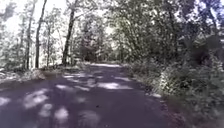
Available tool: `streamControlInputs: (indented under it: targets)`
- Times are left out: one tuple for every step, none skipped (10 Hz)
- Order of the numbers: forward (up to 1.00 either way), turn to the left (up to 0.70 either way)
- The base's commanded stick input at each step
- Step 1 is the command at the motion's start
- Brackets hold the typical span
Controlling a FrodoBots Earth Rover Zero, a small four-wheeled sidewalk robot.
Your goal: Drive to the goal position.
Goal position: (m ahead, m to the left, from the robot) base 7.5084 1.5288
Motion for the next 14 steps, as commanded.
streamControlInputs:
  targets:
    - [0.45,0.00]
    - [0.45,0.00]
    - [0.45,0.00]
    - [0.45,0.00]
    - [0.45,0.00]
    - [0.45,0.00]
    - [0.45,0.00]
    - [0.45,0.00]
    - [0.45,0.00]
    - [0.45,0.00]
    - [0.45,0.00]
    - [0.45,0.00]
    - [0.45,0.00]
    - [0.45,0.00]
